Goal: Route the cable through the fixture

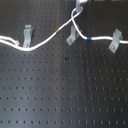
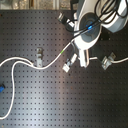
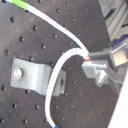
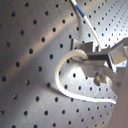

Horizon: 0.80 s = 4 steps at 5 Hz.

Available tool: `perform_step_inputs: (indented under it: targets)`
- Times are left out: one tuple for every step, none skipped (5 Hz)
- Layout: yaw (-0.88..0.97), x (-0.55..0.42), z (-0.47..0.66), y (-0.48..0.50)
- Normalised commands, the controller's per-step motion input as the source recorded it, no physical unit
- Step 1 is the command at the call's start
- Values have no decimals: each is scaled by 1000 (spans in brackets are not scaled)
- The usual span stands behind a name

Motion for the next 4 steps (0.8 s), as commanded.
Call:
perform_step_inputs:
  targets:
    - [0, -148, 3, -23]
    - [0, -264, 381, 74]
    - [0, -98, 752, 72]
    - [-54, 10, 696, 13]
